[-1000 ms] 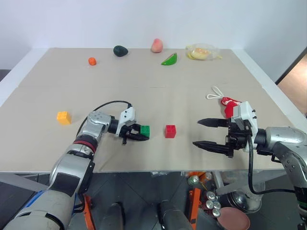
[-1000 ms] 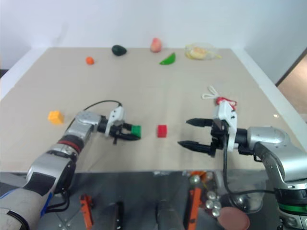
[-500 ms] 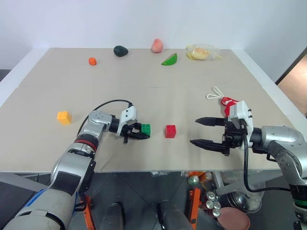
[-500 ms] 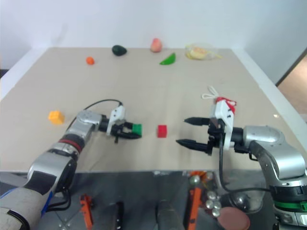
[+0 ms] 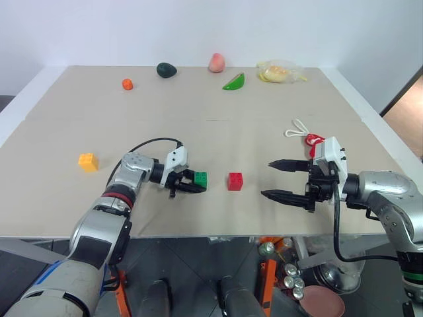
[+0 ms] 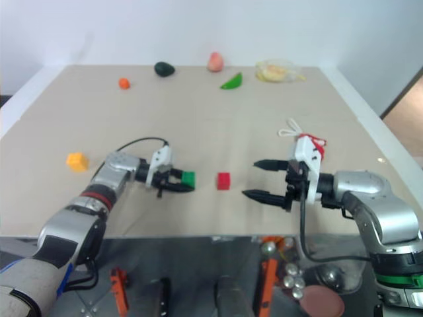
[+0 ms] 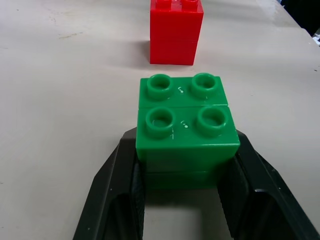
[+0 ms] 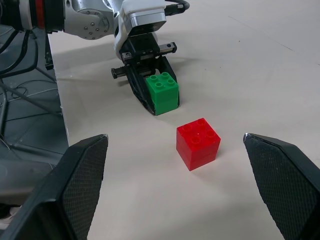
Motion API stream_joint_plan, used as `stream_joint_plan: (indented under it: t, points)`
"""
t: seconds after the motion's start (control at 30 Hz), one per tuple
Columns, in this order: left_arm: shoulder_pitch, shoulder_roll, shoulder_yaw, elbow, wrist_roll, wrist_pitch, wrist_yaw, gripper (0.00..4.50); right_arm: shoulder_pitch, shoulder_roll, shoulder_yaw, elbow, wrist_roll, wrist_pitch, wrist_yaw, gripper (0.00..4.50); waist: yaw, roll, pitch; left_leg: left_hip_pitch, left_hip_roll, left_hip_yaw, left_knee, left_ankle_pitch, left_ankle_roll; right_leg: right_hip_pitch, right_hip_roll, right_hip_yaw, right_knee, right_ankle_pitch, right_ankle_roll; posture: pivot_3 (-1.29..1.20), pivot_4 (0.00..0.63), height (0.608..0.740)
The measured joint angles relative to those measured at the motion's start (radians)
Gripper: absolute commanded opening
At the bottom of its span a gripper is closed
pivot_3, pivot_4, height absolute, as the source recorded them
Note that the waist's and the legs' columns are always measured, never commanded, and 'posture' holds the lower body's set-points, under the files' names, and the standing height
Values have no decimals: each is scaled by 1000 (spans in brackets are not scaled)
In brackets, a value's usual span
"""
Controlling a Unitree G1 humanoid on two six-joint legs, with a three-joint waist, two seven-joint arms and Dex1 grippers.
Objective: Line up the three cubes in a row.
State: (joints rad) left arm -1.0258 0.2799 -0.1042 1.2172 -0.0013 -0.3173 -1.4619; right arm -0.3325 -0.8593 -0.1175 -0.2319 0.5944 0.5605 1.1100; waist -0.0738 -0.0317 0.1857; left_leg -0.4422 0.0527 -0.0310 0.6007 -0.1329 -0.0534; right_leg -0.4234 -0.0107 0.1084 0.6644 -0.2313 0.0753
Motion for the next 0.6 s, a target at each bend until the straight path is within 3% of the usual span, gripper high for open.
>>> stream_joint_plan:
  t: [0.07, 0.13, 0.33, 0.6]
  points:
    - [-1, -2, 2, 0, 0, 8, -2, 1340, 0, 1, 0, 0, -2, -2, 0, 4500, 0, 0, 0, 0, 0, 0, 0, 0, 0, 0, 0, 0, 0, 0, 0, 0, 150, 740]
    - [-3, -3, 3, 0, 0, 18, -8, 2380, 0, 2, 0, 0, -2, -3, 0, 4500, 0, 0, 0, 0, 0, 0, 0, 0, 0, 0, 0, 0, 0, 0, 0, 0, 150, 740]
    - [-8, -18, 4, 0, 0, 40, -31, 4421, 0, 2, 0, 0, -10, -4, -1, 4500, 1, 0, 0, 0, 0, 0, 1, 0, 0, 0, 0, 0, 0, 0, -1, 0, 150, 740]
    - [-8, 3, 3, 2, 3, 20, -18, 4483, -12, 3, 1, 8, -10, -4, 2, 4500, -3, 0, 0, 0, 0, 0, 0, 0, 0, 0, 0, 0, 0, 1, 1, 0, 150, 740]
